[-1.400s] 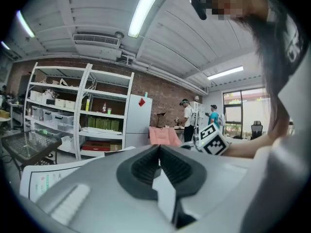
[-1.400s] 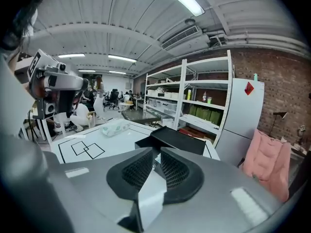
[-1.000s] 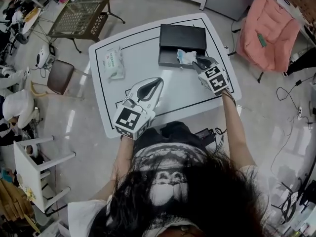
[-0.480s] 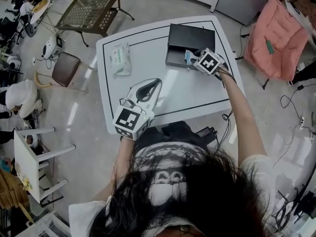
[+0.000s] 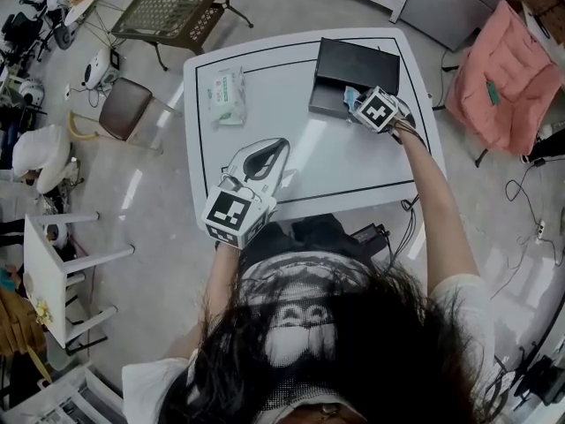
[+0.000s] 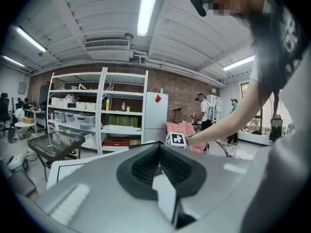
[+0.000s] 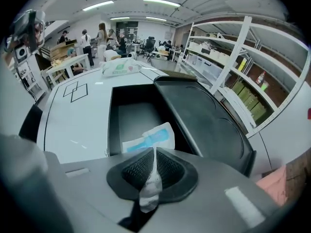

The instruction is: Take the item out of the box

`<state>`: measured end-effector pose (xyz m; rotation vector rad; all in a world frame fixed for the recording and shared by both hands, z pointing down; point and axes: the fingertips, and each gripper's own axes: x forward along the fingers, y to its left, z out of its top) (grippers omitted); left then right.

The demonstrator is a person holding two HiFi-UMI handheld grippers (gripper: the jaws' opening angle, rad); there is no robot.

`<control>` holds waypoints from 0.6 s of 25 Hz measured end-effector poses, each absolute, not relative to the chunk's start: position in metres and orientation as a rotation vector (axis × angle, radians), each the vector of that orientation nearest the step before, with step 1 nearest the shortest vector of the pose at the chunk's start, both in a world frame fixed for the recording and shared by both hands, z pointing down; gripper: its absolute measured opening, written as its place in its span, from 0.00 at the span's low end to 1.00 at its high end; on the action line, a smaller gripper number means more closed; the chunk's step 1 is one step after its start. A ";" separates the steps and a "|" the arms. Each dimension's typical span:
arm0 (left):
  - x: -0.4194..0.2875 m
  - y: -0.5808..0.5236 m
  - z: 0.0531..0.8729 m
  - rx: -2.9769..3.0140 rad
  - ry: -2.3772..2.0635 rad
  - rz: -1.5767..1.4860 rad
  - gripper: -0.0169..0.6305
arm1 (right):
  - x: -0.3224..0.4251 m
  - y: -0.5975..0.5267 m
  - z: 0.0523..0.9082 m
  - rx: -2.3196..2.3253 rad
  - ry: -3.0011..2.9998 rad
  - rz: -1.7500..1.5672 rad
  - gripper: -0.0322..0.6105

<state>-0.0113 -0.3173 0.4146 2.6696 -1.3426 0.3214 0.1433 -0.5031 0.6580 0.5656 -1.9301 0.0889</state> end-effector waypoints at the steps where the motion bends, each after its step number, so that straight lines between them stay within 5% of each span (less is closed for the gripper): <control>1: -0.014 -0.316 0.416 2.666 -1.343 0.323 0.03 | 0.143 -0.501 0.658 0.567 -1.932 0.100 0.09; 15: -0.032 -0.309 0.422 2.658 -1.309 0.330 0.03 | 0.144 -0.485 0.597 0.700 -2.064 0.074 0.06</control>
